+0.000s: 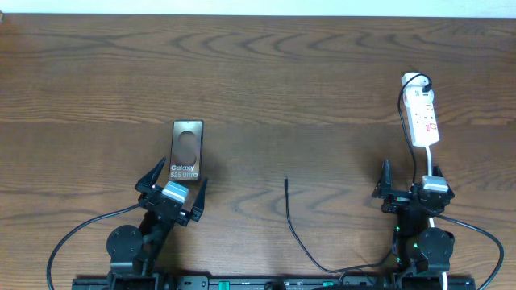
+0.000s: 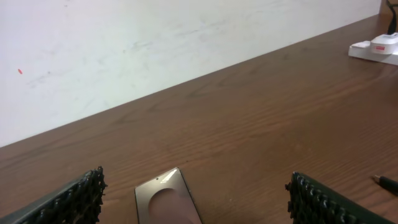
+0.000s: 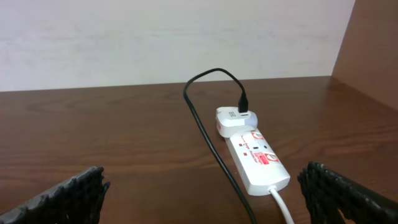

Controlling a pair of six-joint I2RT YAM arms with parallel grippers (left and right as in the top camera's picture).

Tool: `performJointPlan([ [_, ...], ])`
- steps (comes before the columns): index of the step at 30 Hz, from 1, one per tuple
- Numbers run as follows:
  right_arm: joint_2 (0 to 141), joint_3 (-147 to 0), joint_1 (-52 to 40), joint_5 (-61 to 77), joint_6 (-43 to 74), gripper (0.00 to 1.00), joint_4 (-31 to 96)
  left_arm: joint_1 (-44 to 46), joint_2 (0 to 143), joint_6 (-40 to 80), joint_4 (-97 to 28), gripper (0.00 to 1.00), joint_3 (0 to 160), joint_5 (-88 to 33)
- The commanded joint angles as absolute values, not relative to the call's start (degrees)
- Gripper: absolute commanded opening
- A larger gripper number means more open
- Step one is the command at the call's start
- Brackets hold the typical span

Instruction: Plug charger to phone and switch on socket

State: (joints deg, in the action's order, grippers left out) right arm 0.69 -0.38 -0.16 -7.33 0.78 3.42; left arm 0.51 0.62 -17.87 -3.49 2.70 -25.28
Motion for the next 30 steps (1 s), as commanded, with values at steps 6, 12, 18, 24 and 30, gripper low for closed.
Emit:
performJointPlan([
  [6, 0.3, -0.3, 0.6, -7.1, -0.1, 0.99, 3.7, 0.3, 0.2, -18.2, -4.1, 0.92, 1.1, -24.8],
  [12, 0.3, -0.3, 0.6, -7.1, -0.1, 0.99, 3.7, 0.3, 0.2, -18.2, -4.1, 0.92, 1.1, -24.8],
  [18, 0.3, -0.3, 0.6, -7.1, -0.1, 0.99, 3.7, 0.3, 0.2, -18.2, -4.1, 0.93, 1.1, -24.8],
  [24, 0.3, -0.3, 0.6, -7.1, -0.1, 0.99, 3.7, 0.3, 0.3, -15.0, -4.0, 0.92, 1.5, -23.2],
  [30, 0.3, -0.3, 0.6, -7.1, -0.1, 0.99, 3.7, 0.3, 2.0, -12.8, -4.0, 0.92, 3.7, -21.3],
])
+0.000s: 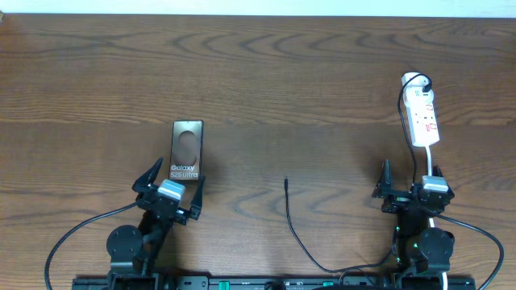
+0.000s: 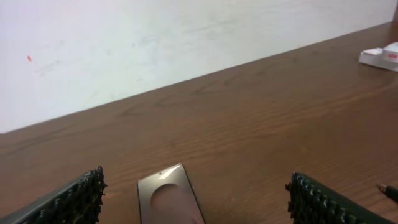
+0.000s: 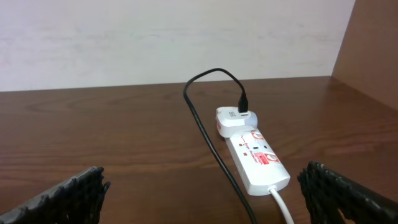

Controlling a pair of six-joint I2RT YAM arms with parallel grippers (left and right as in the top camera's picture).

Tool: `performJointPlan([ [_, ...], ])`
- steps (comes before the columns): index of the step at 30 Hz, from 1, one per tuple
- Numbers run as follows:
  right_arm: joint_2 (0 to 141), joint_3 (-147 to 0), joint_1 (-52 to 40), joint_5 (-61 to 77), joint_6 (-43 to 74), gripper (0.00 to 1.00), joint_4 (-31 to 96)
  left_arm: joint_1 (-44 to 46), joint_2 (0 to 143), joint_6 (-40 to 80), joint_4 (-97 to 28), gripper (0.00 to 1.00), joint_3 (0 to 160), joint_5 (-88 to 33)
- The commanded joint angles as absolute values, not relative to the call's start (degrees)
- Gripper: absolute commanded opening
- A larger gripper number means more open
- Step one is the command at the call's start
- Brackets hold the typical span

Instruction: Plug charger to phone and switch on socket

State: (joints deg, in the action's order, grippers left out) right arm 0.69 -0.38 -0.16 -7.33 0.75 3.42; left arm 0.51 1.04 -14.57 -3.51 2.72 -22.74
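Observation:
A grey phone [image 1: 186,151] marked Galaxy S25 Ultra lies flat left of centre; its top end [image 2: 169,200] shows between my left fingers. The black charger cable's free plug [image 1: 286,182] rests mid-table, its tip [image 2: 387,188] at the left wrist view's right edge. A white power strip [image 1: 422,119] with a white adapter [image 3: 237,121] plugged in lies at the far right, also seen as the strip [image 3: 257,161]. My left gripper [image 1: 172,187] stands open just short of the phone. Near the strip's cord, my right gripper [image 1: 409,187] is open and holds nothing.
The black cable [image 3: 210,144] runs from the adapter toward the front past the strip. The strip's white cord [image 3: 281,205] leads to the right arm's base. A pale wall [image 3: 155,37] stands behind the table's far edge.
My left gripper has turned slightly to the left; the phone sits a bit more centred between its fingers. The right arm, phone, cable and strip have not moved.

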Motion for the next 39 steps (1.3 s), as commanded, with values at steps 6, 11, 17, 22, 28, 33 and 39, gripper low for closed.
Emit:
performJointPlan([
  [6, 0.3, -0.3, 0.6, -7.1, -0.1, 0.99, 3.7, 0.3, 8.6, -12.8, -3.9, 0.92, 8.6, -21.3],
  [11, 0.3, -0.3, 0.6, -7.1, -0.1, 0.99, 3.7, 0.3, 16.7, -12.8, -4.0, 0.93, 15.3, -20.4],
  [17, 0.3, -0.3, 0.6, -7.2, -0.1, 0.99, 3.7, 0.3, 27.8, -12.7, -4.6, 0.92, 26.3, -20.3],
  [22, 0.3, -0.3, 0.6, -7.2, -0.1, 0.99, 3.7, 0.3, 36.8, -10.2, -10.8, 0.93, 37.0, -20.3],
  [28, 0.3, -0.3, 0.6, -7.1, -0.1, 0.99, 3.7, 0.3, 47.8, -7.6, -24.8, 0.93, 52.5, -20.1],
  [33, 0.3, -0.3, 0.6, -7.1, -0.1, 0.99, 3.7, 0.3, 58.2, -1.5, -39.8, 0.92, 66.4, -13.9],
  [39, 0.3, -0.3, 0.6, -7.2, -0.1, 0.99, 3.7, 0.3, 70.5, -1.5, -53.9, 0.93, 78.6, -13.8],
])
